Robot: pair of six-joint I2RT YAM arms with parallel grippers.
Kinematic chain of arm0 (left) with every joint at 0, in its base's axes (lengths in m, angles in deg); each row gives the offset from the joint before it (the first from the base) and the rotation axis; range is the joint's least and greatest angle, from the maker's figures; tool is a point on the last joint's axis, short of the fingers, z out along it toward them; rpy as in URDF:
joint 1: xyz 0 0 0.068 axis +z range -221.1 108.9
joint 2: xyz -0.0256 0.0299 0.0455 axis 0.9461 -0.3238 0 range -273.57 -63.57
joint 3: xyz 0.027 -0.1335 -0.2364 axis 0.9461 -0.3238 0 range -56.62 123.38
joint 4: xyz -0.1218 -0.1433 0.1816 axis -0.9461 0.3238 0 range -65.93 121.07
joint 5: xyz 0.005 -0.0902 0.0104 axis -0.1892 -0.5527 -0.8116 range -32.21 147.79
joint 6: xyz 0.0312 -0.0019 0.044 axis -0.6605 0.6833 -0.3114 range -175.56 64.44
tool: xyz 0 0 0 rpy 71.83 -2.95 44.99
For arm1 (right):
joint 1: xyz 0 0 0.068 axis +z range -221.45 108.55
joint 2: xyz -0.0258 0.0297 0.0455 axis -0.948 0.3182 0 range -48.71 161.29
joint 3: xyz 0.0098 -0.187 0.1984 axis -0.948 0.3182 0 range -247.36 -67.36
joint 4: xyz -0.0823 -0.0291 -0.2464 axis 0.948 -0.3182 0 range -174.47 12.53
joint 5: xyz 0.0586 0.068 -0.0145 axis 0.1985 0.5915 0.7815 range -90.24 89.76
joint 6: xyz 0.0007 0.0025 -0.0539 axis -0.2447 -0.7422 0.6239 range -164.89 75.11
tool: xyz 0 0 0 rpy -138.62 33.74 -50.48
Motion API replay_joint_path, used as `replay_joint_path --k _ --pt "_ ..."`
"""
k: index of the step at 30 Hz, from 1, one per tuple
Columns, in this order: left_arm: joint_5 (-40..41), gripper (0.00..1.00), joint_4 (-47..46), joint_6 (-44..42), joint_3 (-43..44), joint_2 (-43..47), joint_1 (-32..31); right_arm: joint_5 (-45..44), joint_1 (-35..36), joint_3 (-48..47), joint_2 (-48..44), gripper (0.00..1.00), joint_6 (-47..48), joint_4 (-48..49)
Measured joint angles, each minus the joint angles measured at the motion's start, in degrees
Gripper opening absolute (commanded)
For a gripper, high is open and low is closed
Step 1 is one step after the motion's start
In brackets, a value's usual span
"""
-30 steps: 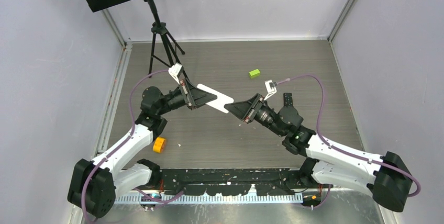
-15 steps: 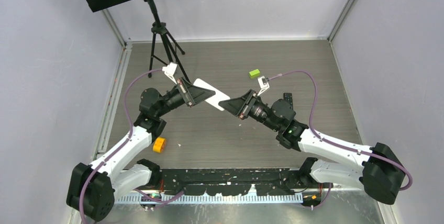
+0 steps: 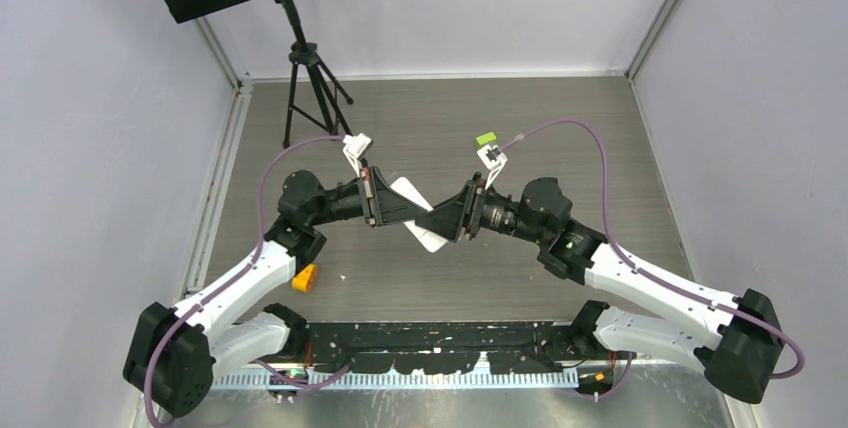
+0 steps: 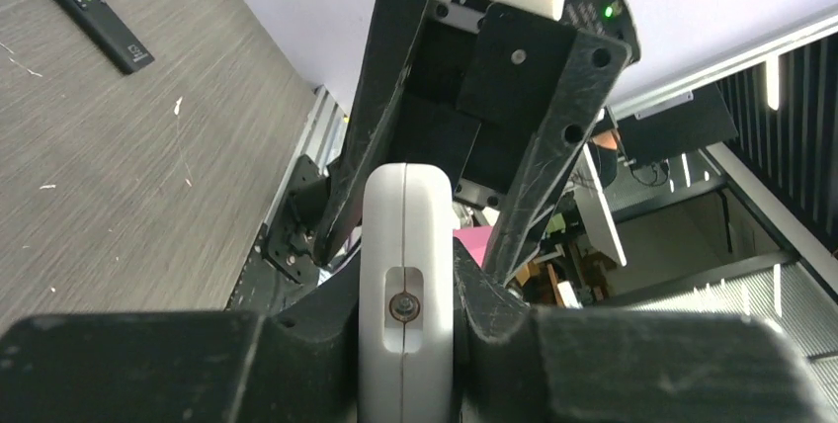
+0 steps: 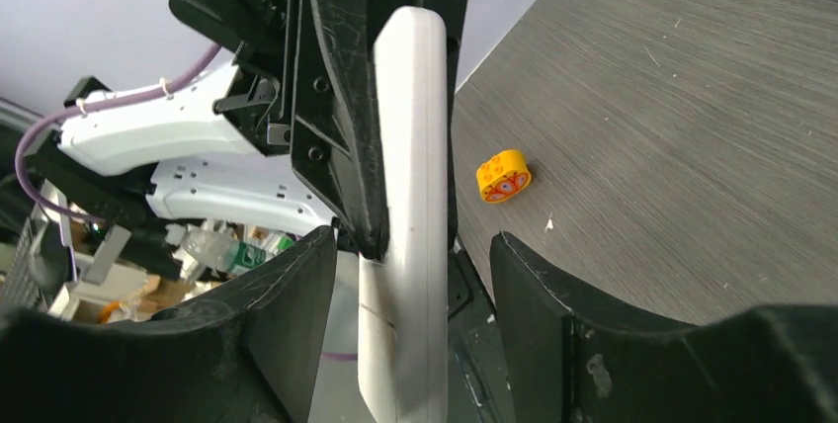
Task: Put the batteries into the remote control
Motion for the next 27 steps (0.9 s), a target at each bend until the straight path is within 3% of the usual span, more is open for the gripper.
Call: replay_joint_path --k 4,8,15,27 --pt "-2.1 0.0 1.8 -1.7 0.4 0.3 0.0 4.4 -1.1 -3.8 0.0 0.72 4.8 -6.3" --pt "-2.8 0.0 3.9 -3.1 0.8 0.5 0.0 9.4 -1.7 -6.0 0.0 0.72 8.6 -11.5" --pt "-3.4 0.0 6.2 -3.5 1.3 0.5 0.0 18.2 -1.7 -6.6 2.2 0.47 12.7 -17.2" --pt "-7.3 0.0 5.1 -5.9 2.4 0.3 0.2 25.4 -2.4 -8.1 5.0 0.23 12.5 -18.5"
